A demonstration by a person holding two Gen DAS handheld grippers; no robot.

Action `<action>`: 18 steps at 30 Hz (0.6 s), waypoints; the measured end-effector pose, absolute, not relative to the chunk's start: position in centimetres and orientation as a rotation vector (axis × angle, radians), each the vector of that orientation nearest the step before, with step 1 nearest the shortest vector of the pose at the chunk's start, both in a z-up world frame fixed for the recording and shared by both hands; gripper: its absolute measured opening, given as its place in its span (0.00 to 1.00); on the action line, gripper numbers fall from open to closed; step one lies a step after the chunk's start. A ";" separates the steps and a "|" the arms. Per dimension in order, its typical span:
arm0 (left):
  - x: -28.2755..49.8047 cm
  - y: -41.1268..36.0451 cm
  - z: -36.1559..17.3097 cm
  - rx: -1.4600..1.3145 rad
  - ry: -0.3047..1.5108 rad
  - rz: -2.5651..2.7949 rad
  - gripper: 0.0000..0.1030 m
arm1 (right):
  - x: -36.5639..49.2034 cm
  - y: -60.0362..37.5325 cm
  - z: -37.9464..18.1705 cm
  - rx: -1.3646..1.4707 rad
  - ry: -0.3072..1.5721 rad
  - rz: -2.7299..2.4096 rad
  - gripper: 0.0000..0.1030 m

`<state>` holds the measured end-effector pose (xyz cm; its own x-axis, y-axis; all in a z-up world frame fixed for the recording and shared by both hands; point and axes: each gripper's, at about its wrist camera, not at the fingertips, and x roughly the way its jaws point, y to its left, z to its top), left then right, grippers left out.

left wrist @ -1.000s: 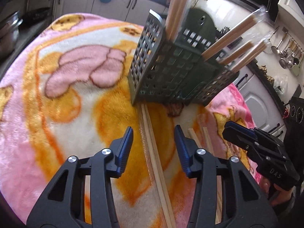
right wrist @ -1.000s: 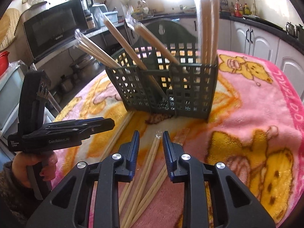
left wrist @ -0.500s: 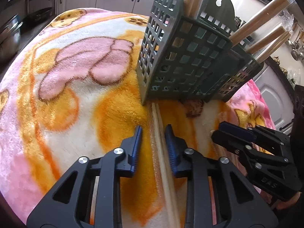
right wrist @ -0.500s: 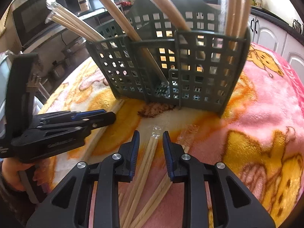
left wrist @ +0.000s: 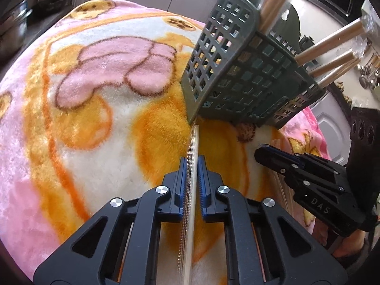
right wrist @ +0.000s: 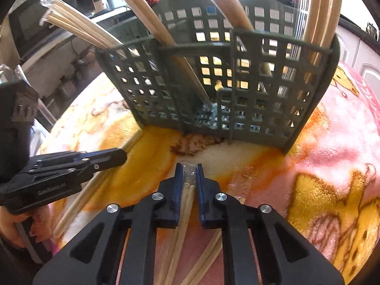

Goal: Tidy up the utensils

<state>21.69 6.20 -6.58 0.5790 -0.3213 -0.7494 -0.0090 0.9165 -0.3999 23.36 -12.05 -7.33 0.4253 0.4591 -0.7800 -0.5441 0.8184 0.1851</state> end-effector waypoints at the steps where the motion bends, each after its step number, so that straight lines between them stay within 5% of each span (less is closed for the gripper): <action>1: 21.6 6.4 -6.5 -0.391 0.940 -0.190 0.04 | 23.2 -11.9 -7.0 -0.096 0.933 0.638 0.11; 18: 17.6 7.2 2.0 -0.457 0.708 -0.275 0.03 | 18.7 -15.4 1.9 0.016 0.661 0.733 0.10</action>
